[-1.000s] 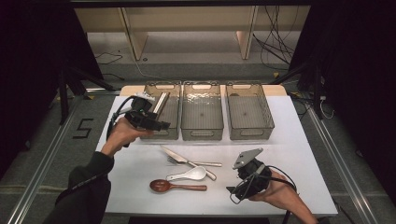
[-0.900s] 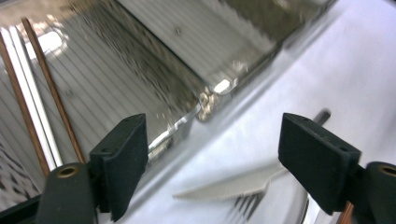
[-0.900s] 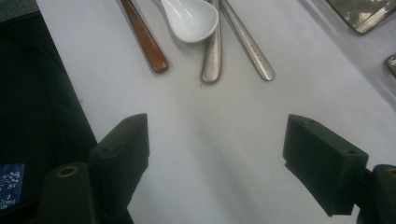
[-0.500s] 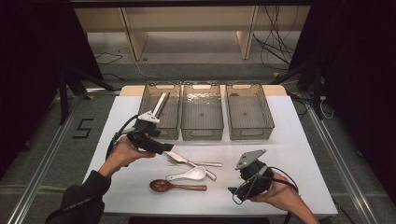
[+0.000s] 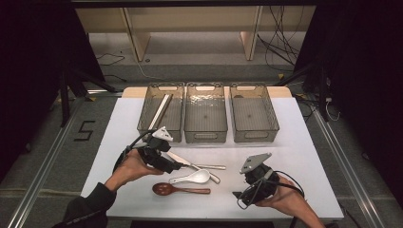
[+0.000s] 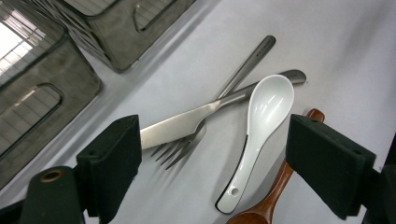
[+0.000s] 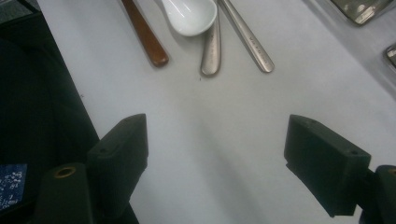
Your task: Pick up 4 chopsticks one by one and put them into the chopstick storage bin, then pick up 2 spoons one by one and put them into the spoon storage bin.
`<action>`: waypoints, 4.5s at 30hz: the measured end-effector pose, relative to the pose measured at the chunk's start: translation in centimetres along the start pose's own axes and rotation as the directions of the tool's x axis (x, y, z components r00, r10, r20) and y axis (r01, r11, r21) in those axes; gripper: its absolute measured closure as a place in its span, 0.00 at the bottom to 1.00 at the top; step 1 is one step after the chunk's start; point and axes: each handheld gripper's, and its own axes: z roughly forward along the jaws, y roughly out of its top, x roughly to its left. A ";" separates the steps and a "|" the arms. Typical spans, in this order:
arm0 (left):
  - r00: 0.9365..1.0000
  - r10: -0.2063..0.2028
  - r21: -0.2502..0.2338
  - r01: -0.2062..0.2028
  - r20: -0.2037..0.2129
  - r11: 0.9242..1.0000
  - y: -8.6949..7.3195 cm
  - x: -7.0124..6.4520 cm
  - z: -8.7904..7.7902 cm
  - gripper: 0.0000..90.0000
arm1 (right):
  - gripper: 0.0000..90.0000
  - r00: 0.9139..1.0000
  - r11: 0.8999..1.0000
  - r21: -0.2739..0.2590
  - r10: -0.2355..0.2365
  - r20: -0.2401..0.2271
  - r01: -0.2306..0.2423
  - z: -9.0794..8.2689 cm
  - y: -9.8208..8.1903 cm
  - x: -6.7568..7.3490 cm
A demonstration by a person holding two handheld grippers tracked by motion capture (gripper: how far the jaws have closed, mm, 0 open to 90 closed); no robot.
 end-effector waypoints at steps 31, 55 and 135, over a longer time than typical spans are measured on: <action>0.988 0.132 0.245 -0.146 0.075 0.959 -0.9 -2.6 4.2 0.46 | 0.26 1.000 1.000 0.008 -0.006 0.005 0.006 0.0 0.0 0.0; 0.976 0.168 0.323 -0.205 0.140 0.924 -0.8 -2.4 6.9 0.79 | 0.26 1.000 1.000 0.016 -0.007 0.002 0.007 0.1 0.1 0.1; 0.997 -0.052 -0.081 0.046 -0.063 0.996 11.2 5.6 2.4 0.95 | 0.26 1.000 1.000 -0.008 0.004 0.006 -0.004 -0.3 0.1 -0.2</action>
